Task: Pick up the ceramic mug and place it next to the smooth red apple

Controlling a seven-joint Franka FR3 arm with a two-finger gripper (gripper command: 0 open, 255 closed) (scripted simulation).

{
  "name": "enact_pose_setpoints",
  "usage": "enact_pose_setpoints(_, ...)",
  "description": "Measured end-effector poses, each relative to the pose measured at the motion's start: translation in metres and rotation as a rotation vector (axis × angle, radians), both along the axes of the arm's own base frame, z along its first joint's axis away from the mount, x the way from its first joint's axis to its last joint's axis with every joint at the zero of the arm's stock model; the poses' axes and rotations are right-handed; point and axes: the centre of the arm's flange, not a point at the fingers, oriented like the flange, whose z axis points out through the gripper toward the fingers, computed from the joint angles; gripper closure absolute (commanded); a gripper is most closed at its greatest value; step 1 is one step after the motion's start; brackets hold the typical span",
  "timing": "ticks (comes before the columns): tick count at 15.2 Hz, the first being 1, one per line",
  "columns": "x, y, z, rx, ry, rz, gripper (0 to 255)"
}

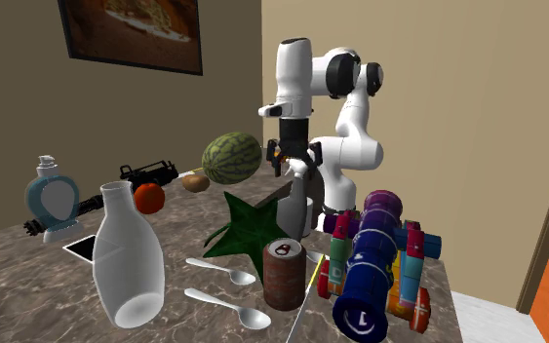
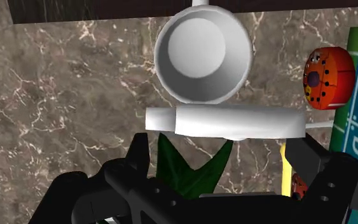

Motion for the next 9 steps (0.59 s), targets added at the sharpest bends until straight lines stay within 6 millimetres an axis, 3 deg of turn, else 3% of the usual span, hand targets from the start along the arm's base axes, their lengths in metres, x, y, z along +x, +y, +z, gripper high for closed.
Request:
enact_pose_setpoints(6,-0.030,-0.039,-0.062,0.050,0.041,0.001,0)
enact_pose_setpoints(9,-0.035,-0.044,-0.081,0.057,0.046,0.003,0)
